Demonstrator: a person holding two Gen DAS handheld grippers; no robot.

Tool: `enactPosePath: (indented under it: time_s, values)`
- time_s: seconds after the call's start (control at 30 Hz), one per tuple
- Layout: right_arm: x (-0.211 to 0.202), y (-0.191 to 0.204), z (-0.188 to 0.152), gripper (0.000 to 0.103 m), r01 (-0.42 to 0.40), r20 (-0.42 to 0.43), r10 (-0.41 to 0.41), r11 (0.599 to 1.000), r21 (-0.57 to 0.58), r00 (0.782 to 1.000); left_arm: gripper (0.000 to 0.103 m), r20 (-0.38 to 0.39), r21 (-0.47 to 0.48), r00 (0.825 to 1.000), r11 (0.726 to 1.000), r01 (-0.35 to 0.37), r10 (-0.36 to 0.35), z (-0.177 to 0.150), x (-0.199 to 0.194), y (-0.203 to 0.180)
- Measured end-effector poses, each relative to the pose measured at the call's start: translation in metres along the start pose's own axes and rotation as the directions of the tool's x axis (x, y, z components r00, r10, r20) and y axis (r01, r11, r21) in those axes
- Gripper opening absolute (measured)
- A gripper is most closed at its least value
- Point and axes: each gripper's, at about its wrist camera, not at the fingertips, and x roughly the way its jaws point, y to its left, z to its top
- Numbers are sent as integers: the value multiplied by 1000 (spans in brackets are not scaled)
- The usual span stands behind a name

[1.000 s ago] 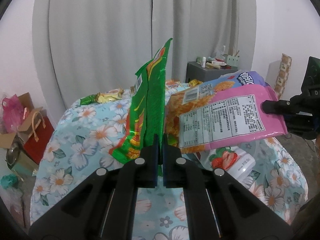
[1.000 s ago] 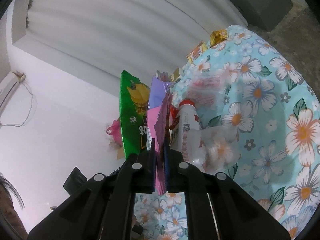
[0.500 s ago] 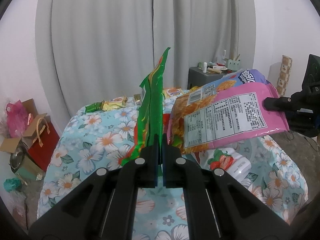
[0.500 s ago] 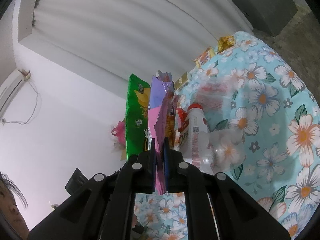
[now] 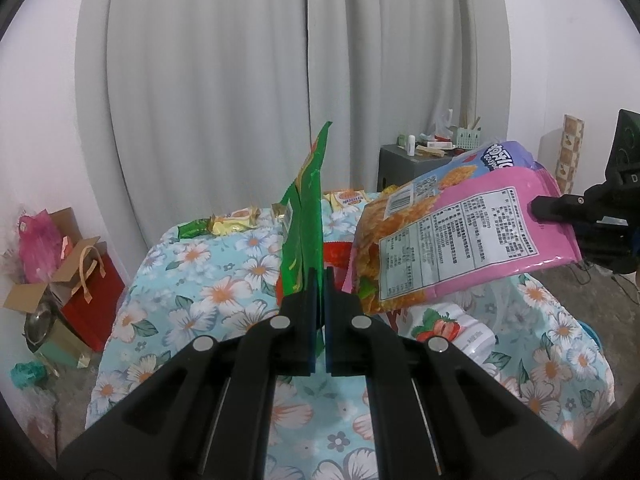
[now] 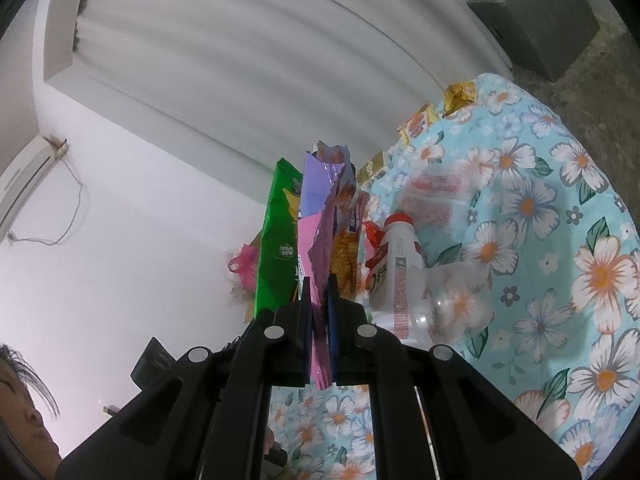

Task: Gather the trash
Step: 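Lift the green bag and pink packet off the bed with both tools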

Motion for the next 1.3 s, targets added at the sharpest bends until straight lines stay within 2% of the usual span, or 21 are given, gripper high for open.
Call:
enactPosePath:
  time_s: [0.73, 1.3]
  values:
    - [-14, 20, 0, 7, -14, 26, 15, 999, -37, 1000, 1, 70, 19, 997, 999, -28, 27, 8, -21, 2]
    - [-42, 45, -9, 7, -41, 68, 47, 995, -89, 997, 1, 155, 39, 987, 998, -46, 39, 18, -62, -3]
